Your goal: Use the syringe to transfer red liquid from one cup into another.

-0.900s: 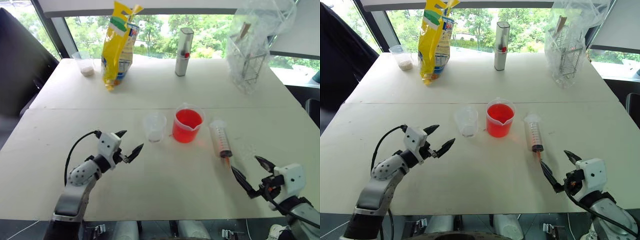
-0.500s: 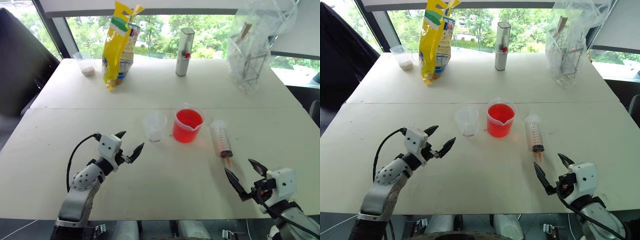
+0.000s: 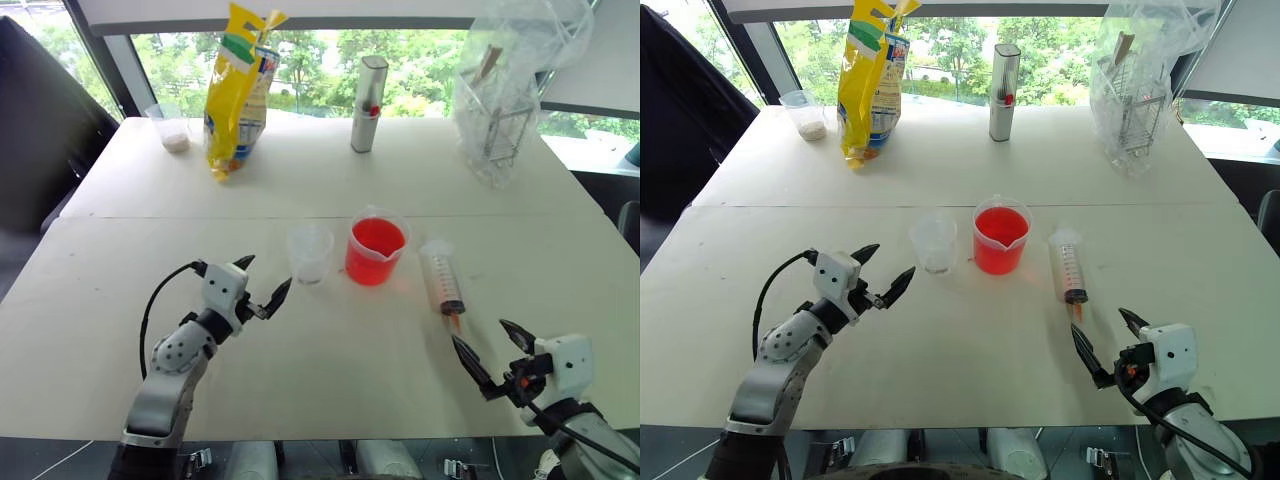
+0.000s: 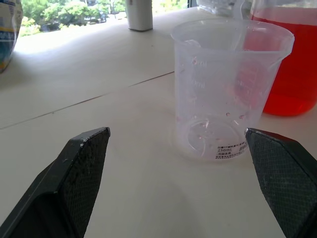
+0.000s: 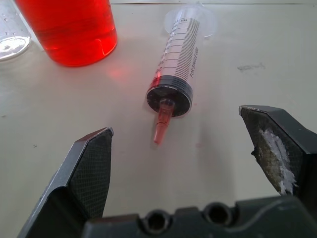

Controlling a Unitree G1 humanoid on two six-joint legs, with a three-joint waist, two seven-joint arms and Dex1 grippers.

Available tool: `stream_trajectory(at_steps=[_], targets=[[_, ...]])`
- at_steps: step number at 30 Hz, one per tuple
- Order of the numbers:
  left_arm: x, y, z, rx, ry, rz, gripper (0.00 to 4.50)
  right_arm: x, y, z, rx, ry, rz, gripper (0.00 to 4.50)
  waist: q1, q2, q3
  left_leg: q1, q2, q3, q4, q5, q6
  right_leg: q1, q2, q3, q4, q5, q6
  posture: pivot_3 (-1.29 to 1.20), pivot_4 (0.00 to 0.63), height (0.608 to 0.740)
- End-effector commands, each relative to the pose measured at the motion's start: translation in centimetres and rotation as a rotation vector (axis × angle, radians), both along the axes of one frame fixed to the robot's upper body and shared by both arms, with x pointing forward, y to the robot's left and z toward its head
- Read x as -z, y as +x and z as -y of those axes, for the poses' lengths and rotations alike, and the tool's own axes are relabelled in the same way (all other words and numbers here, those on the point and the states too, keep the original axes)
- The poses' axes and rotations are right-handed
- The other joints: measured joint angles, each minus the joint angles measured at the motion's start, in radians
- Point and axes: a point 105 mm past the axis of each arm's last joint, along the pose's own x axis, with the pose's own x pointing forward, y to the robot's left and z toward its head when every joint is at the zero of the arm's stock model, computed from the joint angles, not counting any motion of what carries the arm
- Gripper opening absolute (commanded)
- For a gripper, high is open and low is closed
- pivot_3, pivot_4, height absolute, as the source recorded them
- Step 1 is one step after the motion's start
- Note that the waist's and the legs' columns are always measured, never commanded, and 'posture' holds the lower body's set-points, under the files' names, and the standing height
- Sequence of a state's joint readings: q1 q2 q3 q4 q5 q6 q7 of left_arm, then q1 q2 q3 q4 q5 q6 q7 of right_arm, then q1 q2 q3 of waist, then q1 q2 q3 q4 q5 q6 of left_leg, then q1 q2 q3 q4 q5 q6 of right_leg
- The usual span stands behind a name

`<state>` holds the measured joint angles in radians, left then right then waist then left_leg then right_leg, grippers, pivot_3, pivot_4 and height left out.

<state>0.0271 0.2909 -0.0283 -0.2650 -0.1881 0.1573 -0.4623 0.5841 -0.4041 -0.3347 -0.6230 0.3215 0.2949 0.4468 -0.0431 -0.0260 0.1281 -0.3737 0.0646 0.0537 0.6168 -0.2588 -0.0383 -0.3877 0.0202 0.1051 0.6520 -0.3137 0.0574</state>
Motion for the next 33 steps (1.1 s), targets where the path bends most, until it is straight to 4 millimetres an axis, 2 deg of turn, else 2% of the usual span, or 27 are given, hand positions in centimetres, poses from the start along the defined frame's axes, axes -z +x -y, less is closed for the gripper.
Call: stream_trajectory(at_steps=[1, 9, 13, 16, 19, 26, 33], targets=[[-1.0, 0.1, 0.7, 0.034, 0.006, 0.061, 4.5, -2.7, 0.4, 0.0, -0.015, -0.051, 0.049, 4.46, 0.0, 0.0, 0.0, 0.0, 0.0, 0.0, 0.0, 0.0, 0.0, 0.0, 0.0, 0.0, 0.0, 0.0, 0.0, 0.0, 0.15, 0.739], [-3.4, 0.7, 1.0, 0.205, 0.055, 0.12, 4.5, -9.3, 3.5, -1.0, -0.153, -0.04, 0.017, 4.46, -0.002, 0.0, 0.001, 0.0, 0.0, 0.0, 0.002, 0.0, 0.0, 0.0, 0.001, 0.0, 0.0, 0.002, 0.002, 0.0, 0.15, 0.739], [-4.2, 0.4, 1.4, 0.396, 0.166, 0.135, 4.5, -10.6, 6.0, -0.3, -0.248, -0.092, -0.192, 4.46, -0.002, 0.0, 0.003, -0.001, -0.001, 0.0, 0.0, 0.0, 0.0, -0.001, 0.001, 0.001, -0.001, 0.002, 0.002, 0.0, 0.15, 0.739], [-4.9, 1.1, 1.3, 0.455, 0.194, 0.131, 4.5, -10.7, 8.0, 0.9, -0.223, -0.123, -0.324, 4.46, -0.001, 0.0, 0.005, -0.001, -0.001, 0.001, 0.0, 0.0, 0.0, -0.001, 0.001, 0.001, -0.001, 0.0, -0.001, 0.0, 0.15, 0.739], [-5.5, 1.1, 1.6, 0.527, 0.205, 0.11, 4.5, -10.2, 10.1, 1.6, -0.163, -0.048, -0.502, 4.46, -0.002, -0.001, 0.006, -0.002, 0.0, 0.0, -0.001, 0.0, 0.001, -0.002, 0.001, 0.001, -0.002, 0.001, 0.0, 0.0, 0.15, 0.739], [-6.1, 0.6, 2.1, 0.604, 0.226, 0.087, 4.5, -9.5, 13.7, -0.7, -0.113, 0.049, -0.72, 4.46, -0.003, 0.002, 0.009, -0.004, 0.001, 0.002, -0.002, -0.001, 0.002, -0.006, 0.001, 0.001, -0.001, 0.002, 0.003, 0.0, 0.15, 0.739], [-6.3, 0.4, 2.3, 0.602, 0.227, 0.107, 4.5, -6.9, 15.2, -1.8, -0.055, -0.017, -0.858, 4.46, 0.001, 0.003, 0.008, -0.014, 0.001, 0.001, 0.001, -0.001, 0.002, -0.013, 0.0, 0.0, -0.001, 0.003, 0.003, 0.0, 0.15, 0.739]])
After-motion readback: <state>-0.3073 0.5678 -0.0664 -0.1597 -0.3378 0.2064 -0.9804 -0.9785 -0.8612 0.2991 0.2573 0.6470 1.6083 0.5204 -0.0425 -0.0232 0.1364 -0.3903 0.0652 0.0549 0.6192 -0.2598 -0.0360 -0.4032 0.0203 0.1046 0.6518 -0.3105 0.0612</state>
